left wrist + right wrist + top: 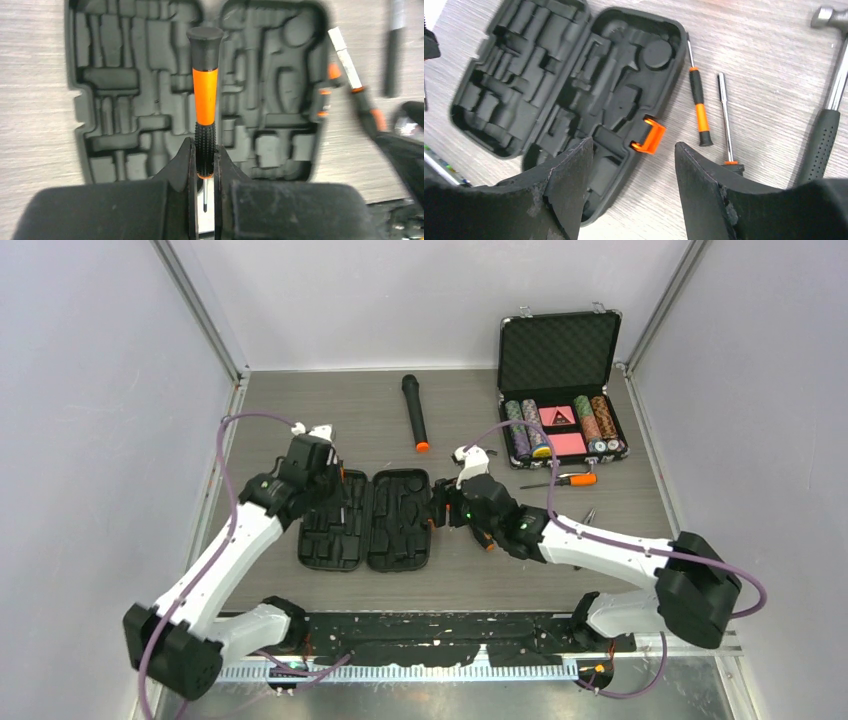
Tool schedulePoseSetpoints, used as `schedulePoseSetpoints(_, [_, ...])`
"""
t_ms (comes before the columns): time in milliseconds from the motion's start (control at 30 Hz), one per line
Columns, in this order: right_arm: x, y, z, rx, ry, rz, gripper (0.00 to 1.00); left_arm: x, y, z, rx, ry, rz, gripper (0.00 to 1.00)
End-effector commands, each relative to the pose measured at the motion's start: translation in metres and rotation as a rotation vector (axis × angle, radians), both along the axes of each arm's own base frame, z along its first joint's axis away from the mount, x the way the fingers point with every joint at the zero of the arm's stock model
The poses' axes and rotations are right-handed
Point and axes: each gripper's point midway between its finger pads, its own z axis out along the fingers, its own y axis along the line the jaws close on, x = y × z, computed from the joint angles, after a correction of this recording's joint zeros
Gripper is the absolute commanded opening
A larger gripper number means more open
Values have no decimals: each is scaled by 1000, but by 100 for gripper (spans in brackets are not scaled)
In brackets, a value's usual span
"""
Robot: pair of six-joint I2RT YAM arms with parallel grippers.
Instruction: Pack the tool kit
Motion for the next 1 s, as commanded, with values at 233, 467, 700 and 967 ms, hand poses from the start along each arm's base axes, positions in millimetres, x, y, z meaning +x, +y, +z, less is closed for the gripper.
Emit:
schedulePoseSetpoints(233, [22, 23, -25, 2, 76, 74, 62, 13, 61, -66, 331, 341, -25, 0])
schedulePoseSetpoints(467, [33, 37, -53, -29, 147, 78, 62, 29, 82, -73, 381, 384, 11, 0])
schedulePoseSetpoints(700, [37, 46, -77, -81, 212, 91, 57, 22, 104, -103, 405, 508, 52, 0])
schedulePoseSetpoints(967, [30, 35, -108, -247, 279, 102, 52, 9, 106, -123, 407, 604, 34, 0])
